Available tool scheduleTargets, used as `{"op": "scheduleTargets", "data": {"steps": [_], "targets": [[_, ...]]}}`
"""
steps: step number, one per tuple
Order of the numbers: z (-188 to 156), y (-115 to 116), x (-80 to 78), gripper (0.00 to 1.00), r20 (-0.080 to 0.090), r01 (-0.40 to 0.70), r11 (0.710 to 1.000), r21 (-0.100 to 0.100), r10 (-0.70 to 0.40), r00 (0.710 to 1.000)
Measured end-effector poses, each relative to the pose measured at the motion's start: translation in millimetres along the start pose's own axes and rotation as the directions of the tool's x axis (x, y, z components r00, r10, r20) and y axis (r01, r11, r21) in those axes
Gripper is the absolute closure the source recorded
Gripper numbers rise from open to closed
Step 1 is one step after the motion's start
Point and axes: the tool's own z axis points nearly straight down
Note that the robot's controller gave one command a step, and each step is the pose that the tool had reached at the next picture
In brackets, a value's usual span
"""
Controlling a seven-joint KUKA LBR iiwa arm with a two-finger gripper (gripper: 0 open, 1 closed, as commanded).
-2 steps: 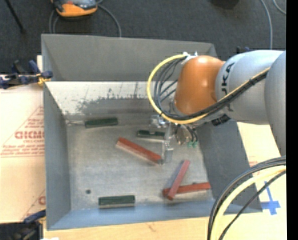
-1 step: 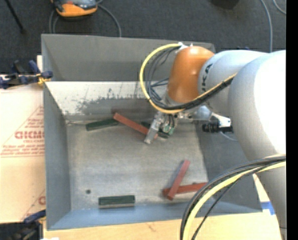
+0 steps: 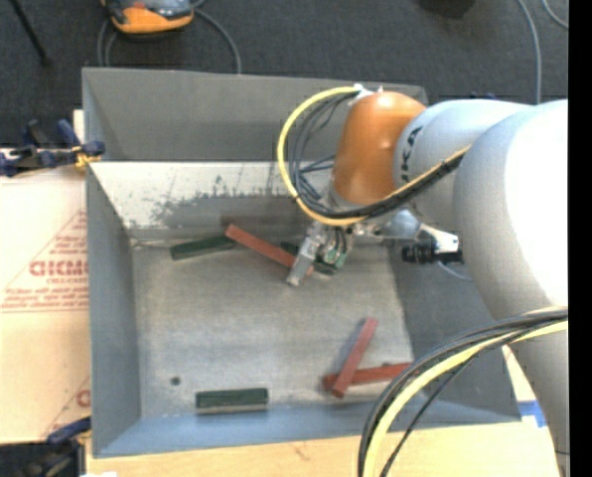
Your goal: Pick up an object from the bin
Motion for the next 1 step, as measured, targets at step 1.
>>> {"op": "scheduleTargets", "data": {"steps": [1], "targets": [[0.3, -28.3, -15.9, 1.00, 0.002, -0.053, 0.999, -0.006, 0.053, 0.999]]}}
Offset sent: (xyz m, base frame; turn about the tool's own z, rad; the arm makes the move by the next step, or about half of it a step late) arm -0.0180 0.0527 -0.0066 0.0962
